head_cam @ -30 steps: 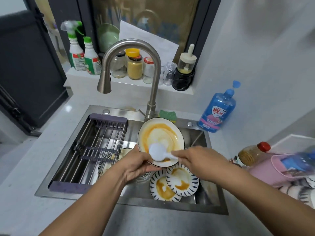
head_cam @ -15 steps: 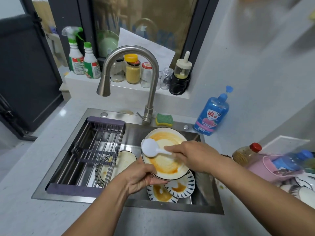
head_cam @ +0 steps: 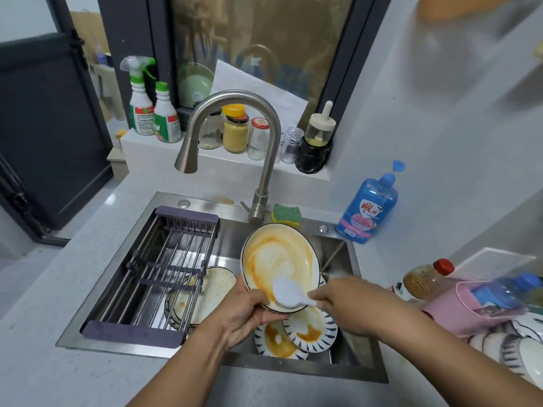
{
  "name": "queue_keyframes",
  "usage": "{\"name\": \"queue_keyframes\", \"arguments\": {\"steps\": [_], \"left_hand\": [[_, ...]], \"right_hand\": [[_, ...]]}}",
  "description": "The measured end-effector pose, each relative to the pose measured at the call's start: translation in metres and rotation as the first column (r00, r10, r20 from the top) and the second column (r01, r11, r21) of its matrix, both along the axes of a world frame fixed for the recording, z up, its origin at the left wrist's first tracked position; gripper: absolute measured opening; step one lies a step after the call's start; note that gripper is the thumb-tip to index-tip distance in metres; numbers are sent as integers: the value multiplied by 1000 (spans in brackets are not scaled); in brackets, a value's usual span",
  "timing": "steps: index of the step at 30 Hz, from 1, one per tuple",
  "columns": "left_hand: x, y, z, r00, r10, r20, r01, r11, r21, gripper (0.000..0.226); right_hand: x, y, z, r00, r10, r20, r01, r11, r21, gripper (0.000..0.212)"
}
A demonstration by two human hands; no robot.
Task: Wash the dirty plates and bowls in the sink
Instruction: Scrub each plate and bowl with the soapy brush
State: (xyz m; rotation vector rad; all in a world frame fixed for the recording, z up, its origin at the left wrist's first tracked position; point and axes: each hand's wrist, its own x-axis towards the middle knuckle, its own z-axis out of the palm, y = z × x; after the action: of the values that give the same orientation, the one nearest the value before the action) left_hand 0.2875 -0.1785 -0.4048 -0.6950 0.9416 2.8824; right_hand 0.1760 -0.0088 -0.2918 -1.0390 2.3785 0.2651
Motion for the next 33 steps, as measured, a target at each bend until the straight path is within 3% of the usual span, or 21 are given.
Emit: {"name": "queue_keyframes", "arguments": {"steps": [8, 16, 20, 24, 27, 29, 33], "left_hand": [[0, -12, -10, 998, -59, 18, 58, 997, 44, 84], [-1, -1, -5, 989, -127, -82, 135, 985, 104, 66], [3, -10, -10, 989, -109, -99, 120, 987, 108, 65], [6, -19, -8, 991, -56, -120, 86, 960, 265, 71], [6, -25, -4, 999, -45, -28, 51, 960, 276, 58], [6, -28, -10, 999, -40, 7, 38, 974, 222, 51], [0, -24, -8, 993, -113, 27, 110, 988, 109, 62]], "right_hand": [[9, -11, -3, 998, -35, 49, 39, 995, -88, 36], [14, -46, -17, 972, -218, 85, 234, 905, -356, 39], [12, -43, -7, 971, -147, 191, 192, 951, -244, 38], [5, -35, 3, 978, -64, 198, 93, 986, -138, 37], [-4, -22, 14, 993, -19, 115, 19, 1000, -1, 38], [-14, -12, 20, 999, 4, -41, 0, 996, 92, 37], [-39, -9, 19, 963, -19, -269, 38, 997, 69, 33]]}}
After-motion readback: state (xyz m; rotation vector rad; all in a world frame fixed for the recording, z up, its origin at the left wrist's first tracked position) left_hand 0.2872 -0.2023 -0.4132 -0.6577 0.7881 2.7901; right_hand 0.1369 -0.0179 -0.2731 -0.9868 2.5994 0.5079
